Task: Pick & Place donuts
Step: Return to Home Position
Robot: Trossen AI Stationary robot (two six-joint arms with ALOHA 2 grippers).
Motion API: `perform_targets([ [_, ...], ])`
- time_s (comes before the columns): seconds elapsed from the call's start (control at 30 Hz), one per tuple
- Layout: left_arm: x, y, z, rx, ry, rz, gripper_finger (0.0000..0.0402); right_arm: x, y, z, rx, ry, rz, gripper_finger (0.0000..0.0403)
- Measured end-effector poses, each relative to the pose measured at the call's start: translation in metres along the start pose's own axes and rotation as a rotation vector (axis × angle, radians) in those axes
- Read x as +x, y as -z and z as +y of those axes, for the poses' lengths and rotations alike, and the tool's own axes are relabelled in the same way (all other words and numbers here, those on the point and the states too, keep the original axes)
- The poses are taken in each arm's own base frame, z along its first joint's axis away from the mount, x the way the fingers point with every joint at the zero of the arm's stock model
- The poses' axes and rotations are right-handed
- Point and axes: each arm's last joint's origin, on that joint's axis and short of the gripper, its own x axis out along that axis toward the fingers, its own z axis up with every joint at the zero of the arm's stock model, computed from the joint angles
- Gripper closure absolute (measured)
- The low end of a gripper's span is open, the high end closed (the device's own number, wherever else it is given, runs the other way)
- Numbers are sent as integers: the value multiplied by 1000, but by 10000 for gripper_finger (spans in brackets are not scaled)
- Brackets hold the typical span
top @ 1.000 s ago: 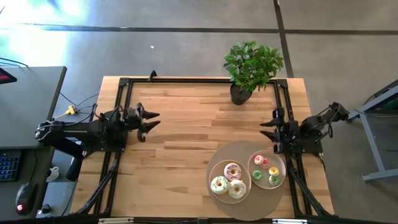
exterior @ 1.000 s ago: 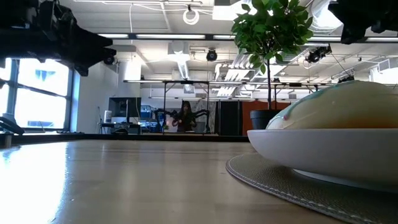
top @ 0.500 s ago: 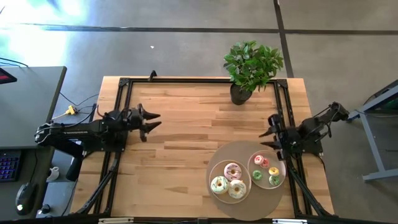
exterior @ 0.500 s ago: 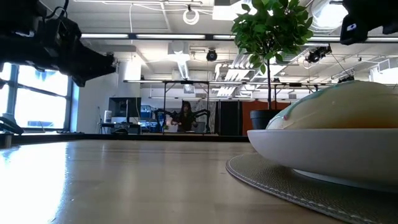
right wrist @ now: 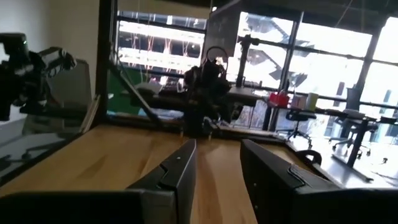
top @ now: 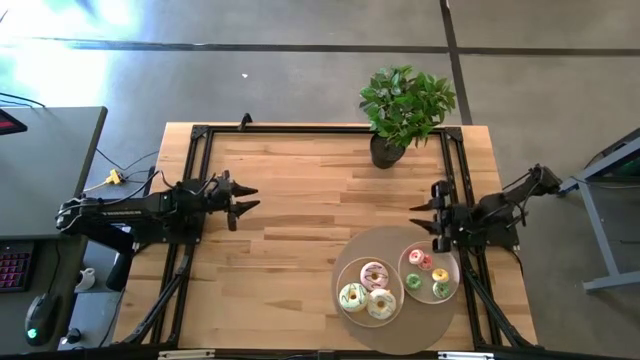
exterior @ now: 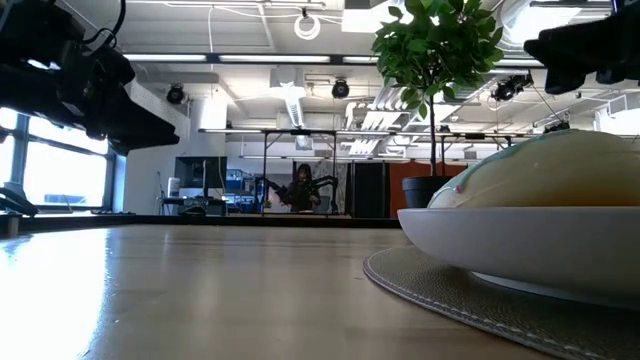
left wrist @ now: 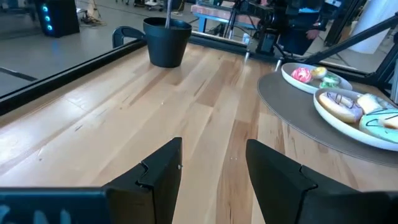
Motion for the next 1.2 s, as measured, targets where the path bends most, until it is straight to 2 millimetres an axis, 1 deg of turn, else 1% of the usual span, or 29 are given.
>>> perform_targets([
  [0.2,0,0,0,0,0,0,225,0,6,4,59,-88,47,281],
  [0.33,0,0,0,0,0,0,225,-1,10,5,66,-108,81,281],
  [0.43,0,0,0,0,0,0,225,-1,10,4,80,-100,85,281],
  [0.63,0,0,0,0,-1,0,225,0,11,2,83,-15,98,281],
  [0.77,0,0,0,0,-1,0,225,0,11,2,54,-23,97,281],
  [1.2,0,0,0,0,-1,0,225,0,11,2,49,-28,97,281],
])
